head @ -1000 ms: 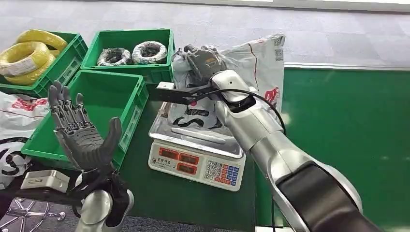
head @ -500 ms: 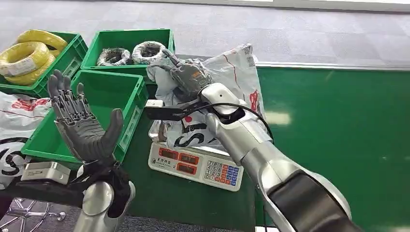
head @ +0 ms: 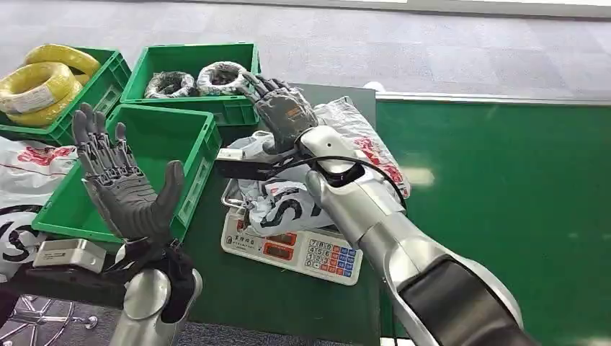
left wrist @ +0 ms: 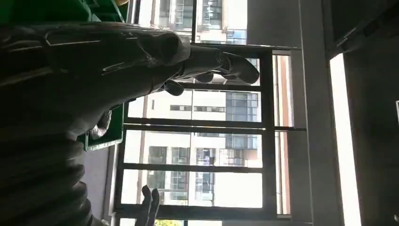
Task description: Moved the parcel from conveyor to table for the left to box.
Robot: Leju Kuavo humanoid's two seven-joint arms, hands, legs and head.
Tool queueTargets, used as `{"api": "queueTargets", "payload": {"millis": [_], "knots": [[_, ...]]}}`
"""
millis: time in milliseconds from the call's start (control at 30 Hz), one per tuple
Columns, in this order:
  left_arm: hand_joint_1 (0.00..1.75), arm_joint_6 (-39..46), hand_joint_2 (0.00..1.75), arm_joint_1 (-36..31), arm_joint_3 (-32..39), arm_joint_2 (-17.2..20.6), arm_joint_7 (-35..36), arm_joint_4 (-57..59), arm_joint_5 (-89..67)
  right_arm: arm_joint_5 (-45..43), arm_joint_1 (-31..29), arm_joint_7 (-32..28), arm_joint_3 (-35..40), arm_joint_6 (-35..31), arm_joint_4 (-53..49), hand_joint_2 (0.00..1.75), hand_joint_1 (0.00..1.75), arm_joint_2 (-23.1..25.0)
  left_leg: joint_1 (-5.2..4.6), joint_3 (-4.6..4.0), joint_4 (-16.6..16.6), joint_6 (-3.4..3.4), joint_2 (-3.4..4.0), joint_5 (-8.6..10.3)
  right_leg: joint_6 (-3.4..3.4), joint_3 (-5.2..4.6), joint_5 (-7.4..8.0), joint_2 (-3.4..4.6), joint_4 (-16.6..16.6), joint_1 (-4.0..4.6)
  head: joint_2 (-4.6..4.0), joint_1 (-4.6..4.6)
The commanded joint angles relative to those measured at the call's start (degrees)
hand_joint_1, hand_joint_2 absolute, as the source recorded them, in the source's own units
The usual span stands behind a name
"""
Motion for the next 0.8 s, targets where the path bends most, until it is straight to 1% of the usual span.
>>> {"api": "queueTargets", "payload": {"millis": [33,67,167,200,233,267,300,333,367,400,433,467,500,533,567,600,633,667,700,733,767,800], "knots": [[0.0,-0.2,1.75,-2.5,-0.6,0.7,0.1,3.0,0.1,-0.2,-3.1,1.3,0.1,-5.3,1.7,1.75,0.0,-2.6,-0.04,0.0,-0.1,0.1,-0.22,0.11,-0.08,0.09,0.03,-0.32,-0.1,-0.01,0.0,0.0],[0.0,-0.1,1.75,-2.7,-0.5,0.6,0.1,3.0,0.0,-0.2,-3.3,1.3,-0.1,-6.6,1.1,0.0,0.0,-2.7,-0.05,0.03,-0.1,0.13,-0.22,0.16,-0.1,0.12,0.07,-0.36,-0.1,-0.01,0.0,0.0],[0.0,0.0,1.75,-2.6,-0.4,0.6,0.1,2.9,-0.1,0.2,-3.4,1.9,-0.3,-9.9,-0.1,0.0,0.0,-2.9,-0.06,0.01,-0.1,0.13,-0.21,0.17,-0.13,0.09,0.08,-0.37,-0.1,-0.01,0.0,0.0],[0.0,0.0,1.75,-2.5,-0.3,0.5,0.1,2.7,-0.4,0.9,-3.5,3.2,-0.5,-14.0,-1.8,0.0,0.0,-3.4,-0.09,0.11,-0.3,0.19,-0.24,0.3,-0.19,0.21,0.18,-0.46,-0.3,-0.01,0.0,0.0],[0.0,0.2,1.75,-2.4,-0.1,0.5,0.1,2.6,-0.5,1.4,-3.7,3.9,-0.6,-15.4,-2.6,0.0,0.0,-3.7,-0.1,0.12,-0.3,0.18,-0.23,0.29,-0.19,0.21,0.18,-0.44,-0.3,-0.02,0.0,0.0],[0.0,0.7,1.75,-2.1,-0.2,0.7,0.1,2.6,-0.8,1.3,-3.9,5.7,-2.4,-22.0,-5.5,0.0,0.0,-4.9,-0.06,-0.04,0.0,0.09,-0.1,0.09,-0.1,-0.01,0.03,-0.23,0.0,-0.02,0.0,0.0],[0.0,1.5,1.75,-1.8,-0.2,0.9,0.1,2.5,-1.2,0.5,-3.5,6.0,-4.2,-25.4,-9.1,0.0,0.0,-6.2,-0.06,0.01,-0.1,0.09,-0.09,0.11,-0.12,0.03,0.05,-0.23,-0.1,-0.02,0.0,0.0],[0.0,2.6,1.75,-1.8,-0.5,1.3,0.1,2.5,-1.9,-0.2,-2.8,5.9,-5.7,-25.9,-12.9,0.0,0.0,-7.6,-0.04,-0.06,0.0,0.07,-0.11,0.07,-0.08,-0.01,0.02,-0.21,0.0,-0.01,0.0,0.0],[0.0,6.2,1.75,-2.5,-1.8,2.6,0.1,3.1,-5.1,-2.3,-0.1,5.3,-9.1,-29.0,-20.1,0.0,0.0,-9.1,-0.04,-0.11,0.0,0.08,-0.2,0.07,-0.07,-0.03,0.0,-0.3,0.0,-0.01,0.0,-0.02],[0.0,10.4,1.75,-3.6,-2.8,3.7,0.1,4.9,-8.8,-3.9,3.3,4.6,-11.8,-29.8,-27.9,0.0,0.0,-10.6,-0.05,-0.07,0.0,0.1,-0.23,0.09,-0.09,0.02,0.0,-0.34,0.0,-0.01,0.0,-0.02],[0.0,11.1,1.75,-5.9,-1.8,3.6,0.1,9.0,-13.7,-6.8,9.5,3.4,-15.4,-30.1,-39.6,0.0,0.0,-12.4,-0.01,-0.06,-0.1,0.12,-0.4,0.14,-0.09,0.1,0.01,-0.53,-0.1,0.03,0.0,-0.02],[0.0,8.7,1.75,-8.6,0.7,2.1,2.5,10.9,-21.2,-7.3,16.0,2.5,-18.4,-29.4,-49.6,0.0,0.0,-13.5,0.02,0.01,-0.1,0.08,-0.47,0.15,-0.07,0.19,0.01,-0.55,-0.2,0.05,0.0,-0.02],[0.0,7.2,1.75,-10.6,1.5,1.5,5.6,12.1,-27.0,-8.9,20.5,1.1,-19.9,-29.2,-55.0,0.0,0.0,-13.8,0.02,0.05,-0.2,0.1,-0.55,0.2,-0.07,0.27,0.04,-0.64,-0.3,0.06,0.0,0.0],[0.0,3.6,1.75,-13.5,1.2,1.7,11.0,15.1,-36.9,-11.1,25.7,-1.4,-21.1,-30.1,-60.1,0.0,0.0,-13.9,0.08,0.0,-0.1,0.09,-0.68,0.19,-0.06,0.32,0.02,-0.79,-0.3,0.11,0.0,0.0],[0.0,1.6,1.75,-16.6,1.4,0.5,14.8,18.1,-45.1,-12.8,30.8,-3.6,-21.9,-30.9,-64.2,0.0,0.0,-13.6,0.06,0.08,-0.2,0.12,-0.92,0.24,-0.07,0.48,0.01,-1.03,-0.4,0.1,0.0,-0.02],[0.0,0.5,1.75,-19.0,1.7,-0.5,15.2,21.1,-46.7,-12.8,34.1,-4.7,-22.1,-31.5,-66.3,0.0,0.0,-13.4,0.09,0.05,-0.1,0.07,-0.97,0.19,-0.07,0.43,-0.01,-1.03,-0.3,0.12,0.0,0.02],[0.0,-2.4,1.75,-24.4,0.8,-0.9,19.9,28.6,-55.9,-15.2,38.9,-6.8,-22.1,-31.7,-68.6,0.0,0.0,-12.9,0.1,0.11,-0.2,0.09,-1.17,0.25,-0.07,0.6,0.01,-1.25,-0.5,0.13,0.0,-0.02],[0.0,-2.4,1.75,-27.8,0.7,-1.5,21.4,33.6,-59.5,-16.4,41.5,-8.8,-22.5,-31.8,-69.5,0.0,0.0,-12.0,0.09,0.09,-0.1,0.05,-1.23,0.17,-0.05,0.58,-0.05,-1.22,-0.4,0.11,0.0,0.04],[0.0,-2.0,1.75,-30.6,0.4,-1.9,22.2,38.1,-62.3,-17.5,42.6,-10.0,-22.8,-31.8,-69.1,0.0,0.0,-11.4,0.05,0.08,-0.2,0.08,-1.34,0.24,-0.06,0.62,-0.02,-1.36,-0.4,0.08,0.0,-0.04],[0.0,-2.9,1.75,-34.9,-1.2,-2.2,24.2,45.4,-67.0,-18.9,43.7,-10.7,-22.9,-31.8,-68.3,0.0,0.0,-10.7,0.04,0.07,-0.2,0.09,-1.39,0.26,-0.09,0.61,-0.02,-1.44,-0.4,0.08,0.0,0.0],[0.0,-4.3,1.75,-38.2,-3.4,-2.2,25.6,51.2,-71.0,-20.0,44.5,-10.9,-23.0,-31.5,-67.6,0.0,0.0,-10.1,0.03,0.0,0.0,0.05,-1.19,0.17,-0.07,0.46,-0.05,-1.21,-0.2,0.05,0.0,0.0],[0.0,-6.0,1.75,-41.5,-6.6,-2.7,27.3,57.9,-76.4,-20.4,45.5,-10.8,-23.0,-31.0,-67.1,0.0,0.0,-9.7,0.01,0.0,-0.1,0.07,-1.29,0.25,-0.1,0.51,-0.01,-1.35,-0.3,0.04,0.0,0.0]]}}
